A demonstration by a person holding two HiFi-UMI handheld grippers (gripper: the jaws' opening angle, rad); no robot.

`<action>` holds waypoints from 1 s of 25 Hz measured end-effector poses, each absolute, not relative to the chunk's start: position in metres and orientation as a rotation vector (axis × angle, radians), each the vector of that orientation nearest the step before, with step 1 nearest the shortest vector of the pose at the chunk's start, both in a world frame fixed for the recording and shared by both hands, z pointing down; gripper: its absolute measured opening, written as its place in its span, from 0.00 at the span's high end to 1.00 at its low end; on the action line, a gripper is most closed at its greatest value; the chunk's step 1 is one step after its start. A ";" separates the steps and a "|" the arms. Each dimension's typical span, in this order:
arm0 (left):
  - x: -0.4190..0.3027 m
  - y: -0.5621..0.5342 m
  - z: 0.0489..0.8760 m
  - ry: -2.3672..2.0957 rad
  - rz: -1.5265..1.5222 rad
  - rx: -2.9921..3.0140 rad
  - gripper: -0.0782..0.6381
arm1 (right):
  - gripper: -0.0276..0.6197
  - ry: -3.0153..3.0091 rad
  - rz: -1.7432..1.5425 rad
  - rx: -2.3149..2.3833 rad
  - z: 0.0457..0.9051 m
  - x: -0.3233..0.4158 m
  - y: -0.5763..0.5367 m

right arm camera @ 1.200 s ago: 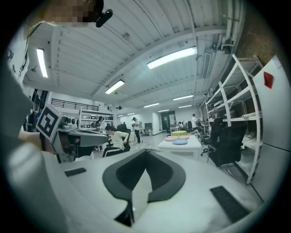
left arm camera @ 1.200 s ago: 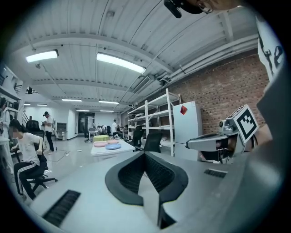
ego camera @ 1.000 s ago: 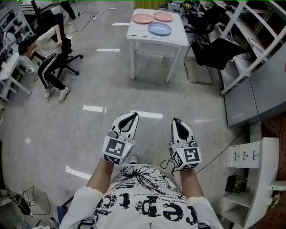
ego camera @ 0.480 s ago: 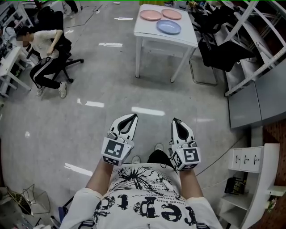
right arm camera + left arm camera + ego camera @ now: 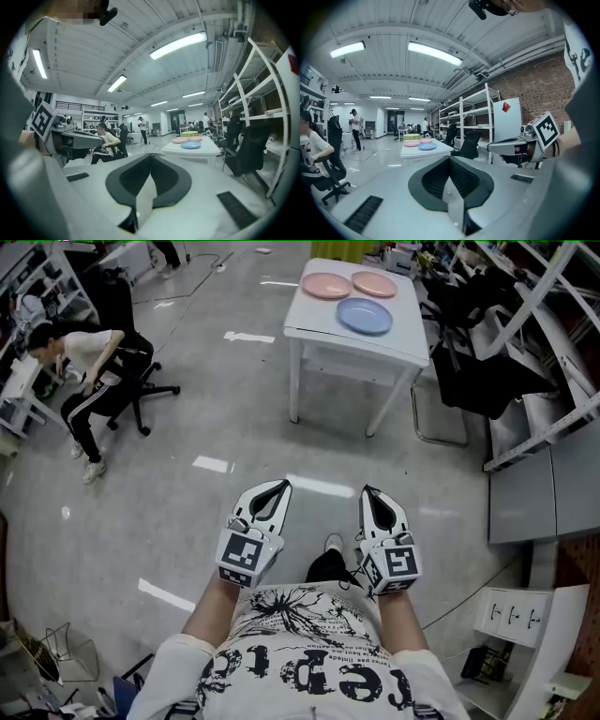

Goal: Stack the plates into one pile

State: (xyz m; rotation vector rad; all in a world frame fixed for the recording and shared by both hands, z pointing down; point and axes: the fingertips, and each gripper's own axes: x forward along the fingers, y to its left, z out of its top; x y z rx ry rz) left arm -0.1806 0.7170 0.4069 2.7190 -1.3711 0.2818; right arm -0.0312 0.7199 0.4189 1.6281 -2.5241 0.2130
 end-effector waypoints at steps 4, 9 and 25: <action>-0.135 0.645 0.392 -1.429 0.256 2.688 0.88 | 0.95 -2.548 0.187 1.595 0.403 0.022 0.646; -0.089 0.562 0.384 -1.479 0.254 2.677 0.88 | 0.95 -2.560 0.170 1.585 0.394 0.077 0.564; -0.019 0.409 0.413 -1.420 0.327 2.652 0.88 | 0.95 -2.486 0.270 1.605 0.426 0.152 0.420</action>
